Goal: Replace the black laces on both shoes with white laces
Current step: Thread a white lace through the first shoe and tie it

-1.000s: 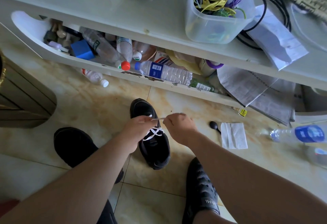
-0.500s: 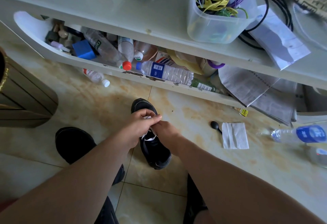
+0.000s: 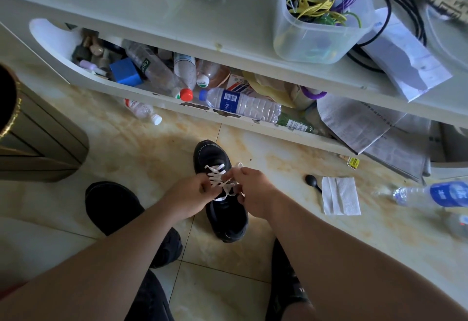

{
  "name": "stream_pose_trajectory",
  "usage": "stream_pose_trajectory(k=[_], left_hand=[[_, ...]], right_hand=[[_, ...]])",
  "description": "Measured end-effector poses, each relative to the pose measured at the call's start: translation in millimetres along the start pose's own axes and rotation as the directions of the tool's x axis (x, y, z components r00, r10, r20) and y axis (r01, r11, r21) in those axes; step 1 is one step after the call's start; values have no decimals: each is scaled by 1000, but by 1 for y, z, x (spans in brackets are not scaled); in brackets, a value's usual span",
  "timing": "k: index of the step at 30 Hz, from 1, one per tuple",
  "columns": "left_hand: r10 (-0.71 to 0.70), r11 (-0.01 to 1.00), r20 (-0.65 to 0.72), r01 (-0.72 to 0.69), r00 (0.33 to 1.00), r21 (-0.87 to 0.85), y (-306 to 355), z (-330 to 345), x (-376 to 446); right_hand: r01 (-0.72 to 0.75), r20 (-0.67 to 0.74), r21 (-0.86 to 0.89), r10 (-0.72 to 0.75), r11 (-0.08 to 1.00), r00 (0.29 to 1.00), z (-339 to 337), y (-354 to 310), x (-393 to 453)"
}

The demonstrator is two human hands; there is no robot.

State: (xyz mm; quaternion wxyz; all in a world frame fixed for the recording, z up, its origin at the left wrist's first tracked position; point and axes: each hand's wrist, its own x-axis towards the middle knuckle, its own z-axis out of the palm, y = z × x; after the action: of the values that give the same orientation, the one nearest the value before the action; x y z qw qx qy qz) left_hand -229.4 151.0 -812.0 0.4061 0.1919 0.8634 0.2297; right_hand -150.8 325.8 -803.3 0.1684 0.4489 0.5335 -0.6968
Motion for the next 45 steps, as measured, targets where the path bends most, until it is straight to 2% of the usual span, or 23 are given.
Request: stream_pose_trajectory(k=[2,3,5,8,10,12,15,17,19,22,24,26,28,31,33,35,36,39,41,43,45], left_hand=[[-2,995,4,2,1000,104,-17,-3,-4],[-27,994,-14,28,1000,110,-24,-5,-5],[-135,991,-13,135,991,6,-34,-9,-6],[-251,964,119,259,961,-61,-35,-17,-6],[-242,958,203,266,949,-103,-23,-24,-5],[-189,920,261,263,947,-290,-3,-30,-2],[-159,789,217,256,963,-558,24,-32,5],[-153,751,151,214,977,-625,33,-28,11],[-131,767,68,145,989,-625,37,-24,14],[-170,782,-62,97,983,-616,34,-18,17],[-184,721,-27,116,983,-683,32,-16,15],[-140,644,14,101,990,-758,32,-13,11],[-140,620,-43,54,989,-782,35,-6,4],[-245,703,-211,23,946,-711,30,11,2],[-132,772,-163,-2,978,-635,24,18,1],[-5,810,-87,-46,996,-584,23,21,-1],[24,825,-90,-71,996,-560,23,21,-2],[24,882,-151,-92,988,-461,20,20,-2],[21,955,-190,-76,982,-287,16,20,1],[51,988,-224,-81,973,-129,15,19,3],[82,995,-228,-94,970,-42,15,17,3]], right_hand=[[-26,34,133,22,991,999,-4,0,1],[-19,32,116,16,993,999,-6,2,3],[32,2,-98,-32,995,999,-9,6,6],[102,-13,-332,-113,938,994,-6,8,10],[143,-2,-461,-162,876,987,-2,4,8],[191,25,-639,-228,745,973,3,0,7],[248,72,-788,-316,564,946,13,1,5],[275,114,-815,-323,510,939,15,1,3],[301,165,-823,-305,481,938,14,1,2],[311,196,-781,-260,541,945,10,1,0],[292,161,-704,-254,648,954,8,0,0],[244,98,-604,-233,759,967,9,-1,2],[198,44,-516,-205,833,978,12,-1,4],[166,14,-337,-172,927,985,16,1,5],[168,36,-303,-164,938,986,16,-1,4],[184,66,-336,-172,923,983,14,-3,3],[188,69,-346,-175,919,982,13,-4,3],[192,39,-339,-190,921,981,10,-1,5],[223,35,-350,-225,910,974,9,0,7],[246,41,-412,-252,877,967,10,-3,2],[278,72,-533,-285,799,956,8,-8,-3]])
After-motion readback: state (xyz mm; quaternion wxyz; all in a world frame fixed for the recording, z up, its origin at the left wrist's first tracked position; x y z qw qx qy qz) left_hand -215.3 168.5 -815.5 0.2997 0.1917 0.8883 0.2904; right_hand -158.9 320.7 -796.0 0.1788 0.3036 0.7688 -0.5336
